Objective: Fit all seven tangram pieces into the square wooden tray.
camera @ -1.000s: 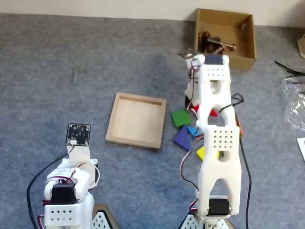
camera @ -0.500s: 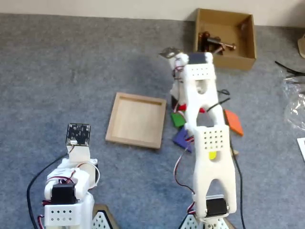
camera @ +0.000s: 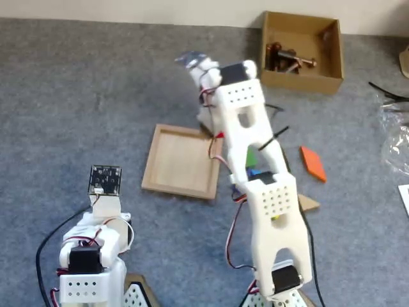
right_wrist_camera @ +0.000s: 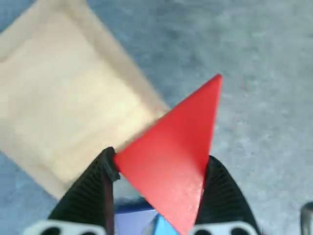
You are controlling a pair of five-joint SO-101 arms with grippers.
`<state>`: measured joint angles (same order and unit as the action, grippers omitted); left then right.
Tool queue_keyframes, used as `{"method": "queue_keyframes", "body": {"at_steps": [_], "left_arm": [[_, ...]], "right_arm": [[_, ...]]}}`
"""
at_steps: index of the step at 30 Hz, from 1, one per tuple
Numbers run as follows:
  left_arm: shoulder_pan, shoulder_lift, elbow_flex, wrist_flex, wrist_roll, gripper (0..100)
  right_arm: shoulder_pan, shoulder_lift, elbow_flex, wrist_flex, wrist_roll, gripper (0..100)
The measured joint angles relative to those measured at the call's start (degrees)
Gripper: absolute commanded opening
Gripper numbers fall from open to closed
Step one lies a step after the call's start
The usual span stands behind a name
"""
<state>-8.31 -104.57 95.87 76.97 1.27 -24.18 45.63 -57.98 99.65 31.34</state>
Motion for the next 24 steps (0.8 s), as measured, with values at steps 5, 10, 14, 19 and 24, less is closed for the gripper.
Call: {"method": "queue_keyframes", "body": {"at_steps": [5, 10, 14, 19, 24], "left_arm": [[0.0, 0.0, 0.0, 0.0, 0.0, 1], [0.0, 0.0, 0.0, 0.0, 0.0, 1], [0.0, 0.0, 0.0, 0.0, 0.0, 1], [0.0, 0.0, 0.0, 0.0, 0.0, 1], [0.0, 0.0, 0.0, 0.0, 0.0, 1]], "right_arm": [[-4.0, 0.0, 3.3, 0.0, 4.0, 0.5], [-6.9, 0.0, 4.1, 0.0, 6.6, 0.5], [-8.7, 0.0, 4.1, 0.0, 7.1, 0.5], [-9.8, 0.1, 5.5, 0.0, 7.4, 0.5], [-9.8, 4.0, 5.5, 0.0, 12.0, 0.5]]}}
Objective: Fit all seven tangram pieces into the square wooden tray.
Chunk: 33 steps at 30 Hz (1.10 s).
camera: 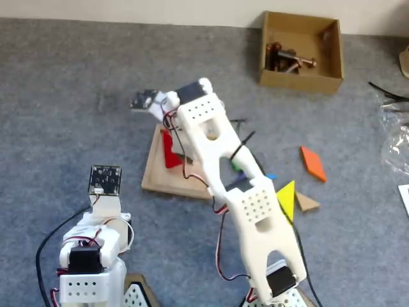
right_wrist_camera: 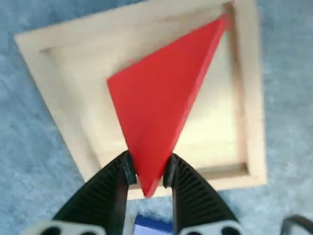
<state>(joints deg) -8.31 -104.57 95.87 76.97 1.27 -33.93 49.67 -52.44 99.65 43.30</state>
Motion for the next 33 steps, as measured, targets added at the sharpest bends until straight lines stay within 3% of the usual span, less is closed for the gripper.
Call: {"method": "queue_keyframes", "body": {"at_steps": [13, 19, 33], "left_arm": [[0.0, 0.0, 0.0, 0.0, 0.0, 1], [0.0, 0.0, 0.0, 0.0, 0.0, 1], [0.0, 0.0, 0.0, 0.0, 0.0, 1]], "right_arm": [[2.6, 1.7, -0.4, 0.0, 0.5, 1.2], [5.2, 1.7, -5.5, 0.0, 0.5, 9.9], [5.6, 1.7, -6.2, 0.0, 0.5, 10.0]]}}
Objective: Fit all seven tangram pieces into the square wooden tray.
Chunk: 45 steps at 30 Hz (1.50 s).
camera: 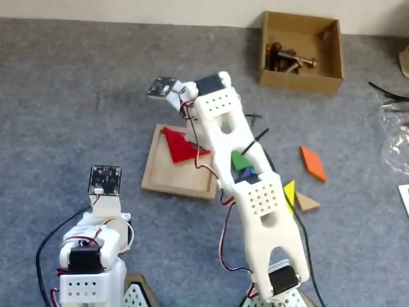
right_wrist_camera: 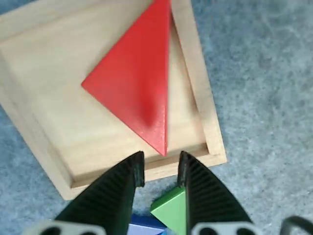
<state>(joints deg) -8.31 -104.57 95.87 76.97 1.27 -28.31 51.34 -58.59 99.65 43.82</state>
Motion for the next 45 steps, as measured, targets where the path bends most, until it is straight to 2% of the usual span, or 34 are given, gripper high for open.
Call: {"method": "queue_keyframes", "body": {"at_steps": [15, 19, 28, 35, 45], "left_arm": [[0.0, 0.0, 0.0, 0.0, 0.0, 1], [0.0, 0.0, 0.0, 0.0, 0.0, 1], [0.0, 0.0, 0.0, 0.0, 0.0, 1], [0.0, 0.0, 0.0, 0.0, 0.0, 1], [0.0, 0.0, 0.0, 0.0, 0.0, 1]], "right_arm": [[-5.0, 0.0, 0.0, 0.0, -18.1, 9.7], [-5.8, 0.0, 0.0, 0.0, -21.3, 1.5], [-10.7, 0.4, 0.0, -0.4, -21.9, 1.2], [-12.0, 7.5, -0.4, -1.6, -21.9, 1.2], [-12.3, 13.0, -10.3, -1.8, -21.8, 1.2]]}}
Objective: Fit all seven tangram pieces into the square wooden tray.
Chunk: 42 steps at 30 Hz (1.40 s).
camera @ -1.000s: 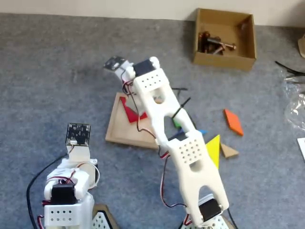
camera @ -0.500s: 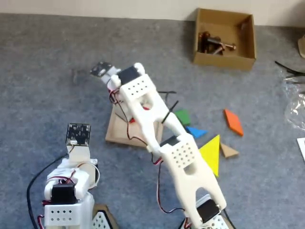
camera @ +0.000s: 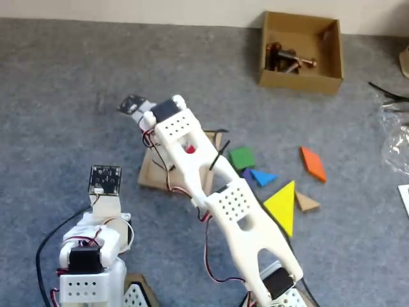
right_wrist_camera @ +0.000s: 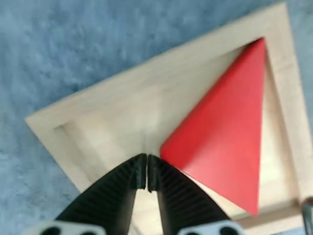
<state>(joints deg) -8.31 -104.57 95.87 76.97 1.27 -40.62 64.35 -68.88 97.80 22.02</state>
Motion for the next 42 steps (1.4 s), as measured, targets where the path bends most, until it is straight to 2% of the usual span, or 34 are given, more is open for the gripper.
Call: {"method": "queue_keyframes", "body": {"at_steps": [16, 22, 42], "left_arm": [[0.0, 0.0, 0.0, 0.0, 0.0, 1], [0.0, 0.0, 0.0, 0.0, 0.0, 1], [0.0, 0.0, 0.0, 0.0, 0.0, 1]], "right_arm": [[6.4, 3.8, -9.7, 1.4, 0.0, 1.2], [9.9, 3.8, -9.8, 1.4, -0.1, 1.2], [13.8, 3.6, -5.2, 1.9, -0.4, 1.2]]}}
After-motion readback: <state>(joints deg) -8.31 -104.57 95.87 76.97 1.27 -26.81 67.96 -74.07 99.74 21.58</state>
